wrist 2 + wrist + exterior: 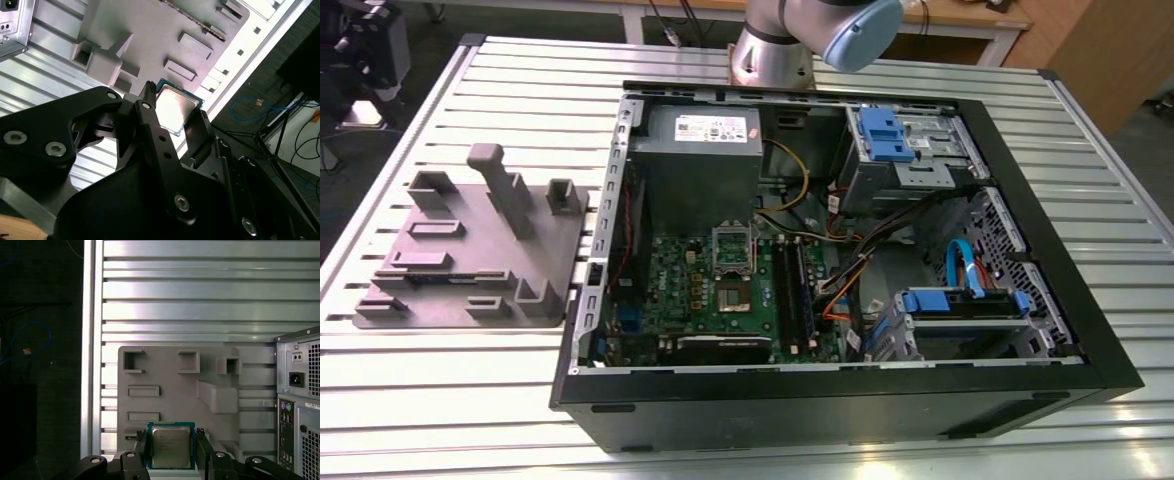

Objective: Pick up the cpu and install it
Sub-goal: 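Pick up the cpu and move it towards the insertion slot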

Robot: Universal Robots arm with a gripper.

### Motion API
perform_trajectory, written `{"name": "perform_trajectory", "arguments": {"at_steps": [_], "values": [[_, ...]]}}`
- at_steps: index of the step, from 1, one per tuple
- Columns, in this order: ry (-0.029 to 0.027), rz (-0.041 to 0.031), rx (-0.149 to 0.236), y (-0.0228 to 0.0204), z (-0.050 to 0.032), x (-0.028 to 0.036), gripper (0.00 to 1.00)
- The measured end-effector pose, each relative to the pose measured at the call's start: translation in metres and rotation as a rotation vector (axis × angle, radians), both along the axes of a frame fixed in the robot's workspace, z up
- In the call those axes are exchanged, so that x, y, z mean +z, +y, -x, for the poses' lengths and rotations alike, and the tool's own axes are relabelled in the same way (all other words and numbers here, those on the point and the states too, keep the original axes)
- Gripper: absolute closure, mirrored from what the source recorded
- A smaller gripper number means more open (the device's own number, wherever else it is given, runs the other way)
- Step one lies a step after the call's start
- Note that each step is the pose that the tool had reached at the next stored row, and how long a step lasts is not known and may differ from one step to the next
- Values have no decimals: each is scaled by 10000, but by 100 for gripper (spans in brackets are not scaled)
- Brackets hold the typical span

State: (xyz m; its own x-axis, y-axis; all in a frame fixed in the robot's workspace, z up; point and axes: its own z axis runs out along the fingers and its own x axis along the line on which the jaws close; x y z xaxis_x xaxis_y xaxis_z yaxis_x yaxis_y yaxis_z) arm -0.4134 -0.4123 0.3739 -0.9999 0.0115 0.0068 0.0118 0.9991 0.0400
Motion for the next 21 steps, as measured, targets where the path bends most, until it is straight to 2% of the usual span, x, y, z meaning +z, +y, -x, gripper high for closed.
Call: {"name": "perform_trajectory", "arguments": {"at_steps": [21], "values": [[-1, 0, 0, 0, -68, 0, 53]]}}
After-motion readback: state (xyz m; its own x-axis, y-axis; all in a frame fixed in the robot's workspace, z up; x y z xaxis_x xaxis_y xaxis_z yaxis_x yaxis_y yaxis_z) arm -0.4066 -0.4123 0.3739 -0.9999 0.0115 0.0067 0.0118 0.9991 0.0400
